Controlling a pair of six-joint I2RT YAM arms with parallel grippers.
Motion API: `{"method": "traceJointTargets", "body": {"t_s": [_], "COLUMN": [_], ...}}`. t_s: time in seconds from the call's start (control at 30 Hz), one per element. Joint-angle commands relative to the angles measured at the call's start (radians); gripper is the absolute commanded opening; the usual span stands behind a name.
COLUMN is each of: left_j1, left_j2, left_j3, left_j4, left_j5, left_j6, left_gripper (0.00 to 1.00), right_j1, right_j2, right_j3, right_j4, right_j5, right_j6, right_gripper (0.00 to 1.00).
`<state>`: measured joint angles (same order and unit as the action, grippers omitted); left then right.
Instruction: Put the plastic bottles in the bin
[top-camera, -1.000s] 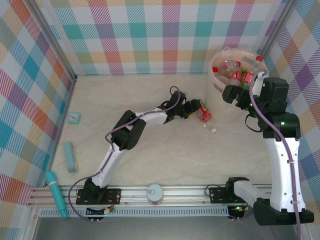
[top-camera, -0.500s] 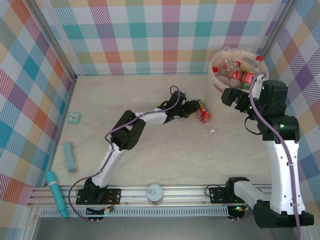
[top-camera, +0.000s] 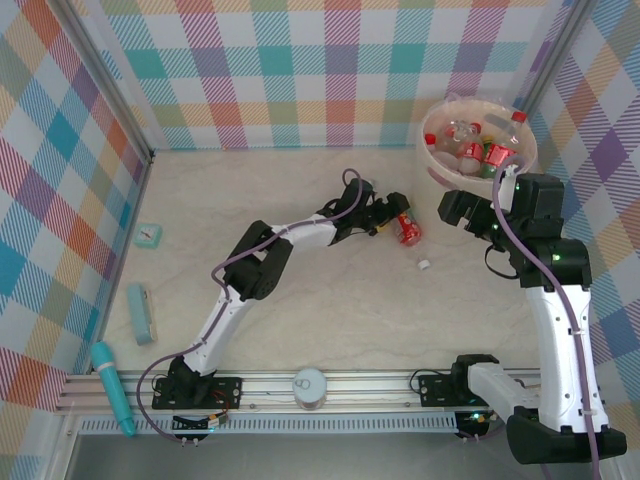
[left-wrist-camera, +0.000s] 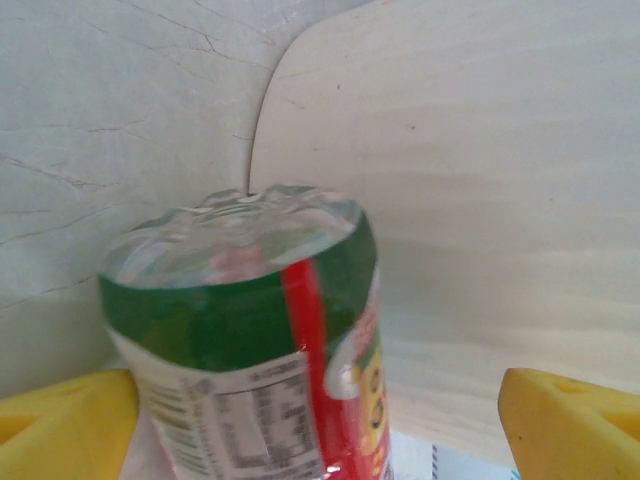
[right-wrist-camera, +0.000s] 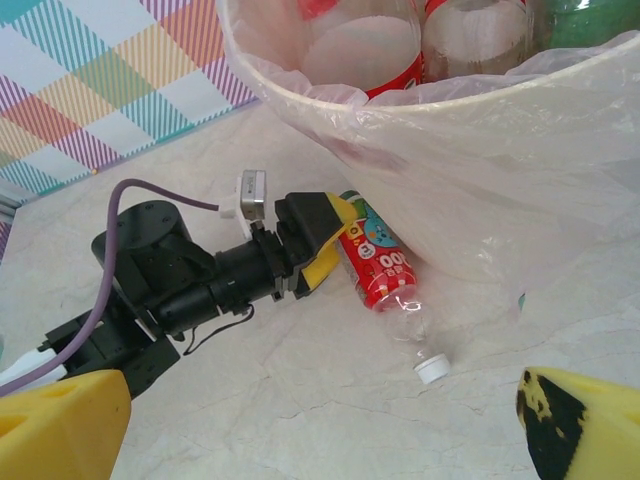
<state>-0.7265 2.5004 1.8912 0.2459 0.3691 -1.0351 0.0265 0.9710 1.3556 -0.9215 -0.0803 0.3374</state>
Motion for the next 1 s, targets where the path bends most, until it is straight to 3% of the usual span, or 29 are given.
{"method": "traceJointTargets", "body": {"t_s": [0.0,0.4,0.67,0.87,0.97], "left_j1": [-0.030,-0.026,0.043,0.114,0.144], "left_j2": [0.077,0.066,-0.103,-0.216,-0.279], "left_j3": [0.019,-0.015,-0.217,-0.348,-0.411], "left_j4": [0.008,0.037,0.193,0.274,0.281], "left_j5": [0.024,0.027,0.067,0.161,0.178], "left_j6": [-0.081,-0.079,-0.031,0.002,0.035], "left_gripper": [0.88,0.53,0.50,0.50,0.50], "right_j1": [0.005,0.007,0.007,0.050,0.069], "right_j2": [-0.024,-0.036,-0.052,-0.030,0.004], "right_j3": [-0.003,-0.003,-0.032,-0.077,-0.092], "right_j4": [0.001,-0.008,0.002,0.032,0.055], "right_j5": [-0.003,-0.007,-0.074,-0.096,-0.167], "right_j6": [0.015,0.018,0.050,0.070,0.077], "right_gripper": [0.99,0.99,0.98,0.98,0.98]}}
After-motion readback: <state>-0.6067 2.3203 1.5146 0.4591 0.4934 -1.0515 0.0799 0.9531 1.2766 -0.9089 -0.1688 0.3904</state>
